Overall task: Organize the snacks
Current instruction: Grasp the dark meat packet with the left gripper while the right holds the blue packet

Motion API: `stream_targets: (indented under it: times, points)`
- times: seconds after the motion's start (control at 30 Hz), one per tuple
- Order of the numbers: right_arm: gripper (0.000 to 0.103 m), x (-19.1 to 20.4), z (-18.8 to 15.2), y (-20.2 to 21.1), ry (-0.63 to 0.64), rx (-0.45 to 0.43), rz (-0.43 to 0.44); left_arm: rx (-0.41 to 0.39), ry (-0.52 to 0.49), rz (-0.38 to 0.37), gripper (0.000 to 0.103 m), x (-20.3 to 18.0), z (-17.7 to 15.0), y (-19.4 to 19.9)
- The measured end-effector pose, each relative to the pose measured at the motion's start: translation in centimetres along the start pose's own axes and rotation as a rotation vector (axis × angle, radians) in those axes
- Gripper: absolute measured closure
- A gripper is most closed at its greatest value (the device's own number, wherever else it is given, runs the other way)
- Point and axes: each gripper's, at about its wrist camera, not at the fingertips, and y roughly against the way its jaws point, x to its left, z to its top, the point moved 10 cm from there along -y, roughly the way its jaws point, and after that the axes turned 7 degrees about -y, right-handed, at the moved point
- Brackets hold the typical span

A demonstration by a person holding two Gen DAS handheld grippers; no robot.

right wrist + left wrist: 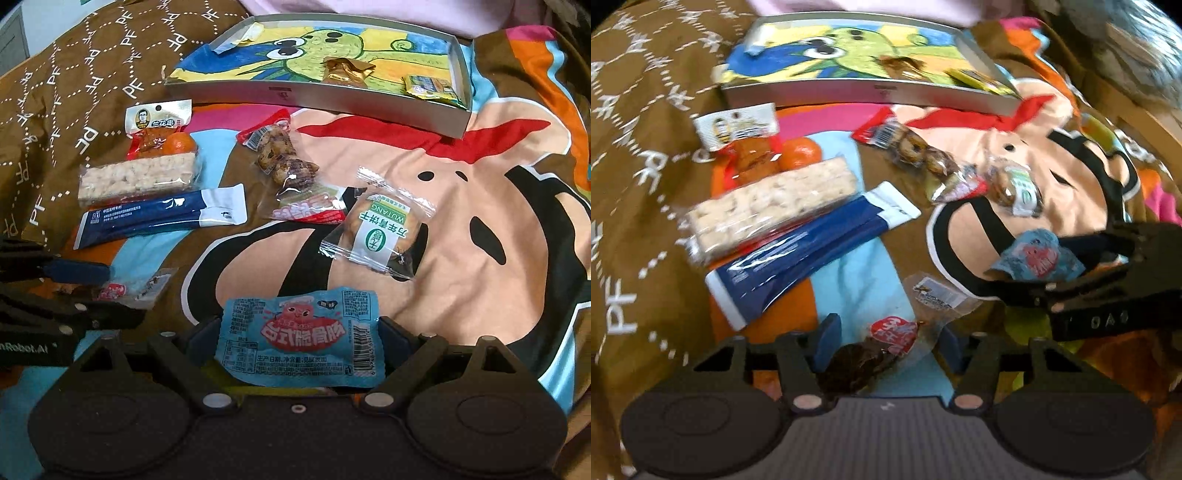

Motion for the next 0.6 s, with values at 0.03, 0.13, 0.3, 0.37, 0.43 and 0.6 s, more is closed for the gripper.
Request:
stream_targets:
  times: [0.03, 0.13, 0.3, 0.37, 0.43, 0.6]
  points:
    - [0.013, 0.04, -0.04, 0.05, 0.003, 0.000, 0.000, -0.004, 0.010, 0.009, 0.042, 0.00, -0.02, 0.24]
    - [0.013, 0.12, -0.15, 0.04, 0.010, 0.002, 0.002, -0.013, 0.013, 0.040, 0.042, -0.17, -0.07, 0.66]
    - [0.013, 0.09, -0.19, -0.20, 0.009, 0.007, 0.002, -0.010, -0.021, 0.066, 0.039, -0.31, -0.17, 0.44]
    - [0.013, 0.09, -0.22, -0.31, 0.009, 0.010, 0.001, -0.008, -0.027, 0.068, 0.036, -0.20, -0.22, 0.35]
    - [0.013, 0.05, -0.28, -0.49, 0.007, 0.015, 0.001, -0.003, -0.033, 0.076, 0.030, -0.02, -0.29, 0.22]
    - [0.012, 0.06, -0.35, -0.68, 0.005, 0.020, 0.000, 0.020, -0.013, 0.073, 0.026, 0.44, -0.89, -0.25]
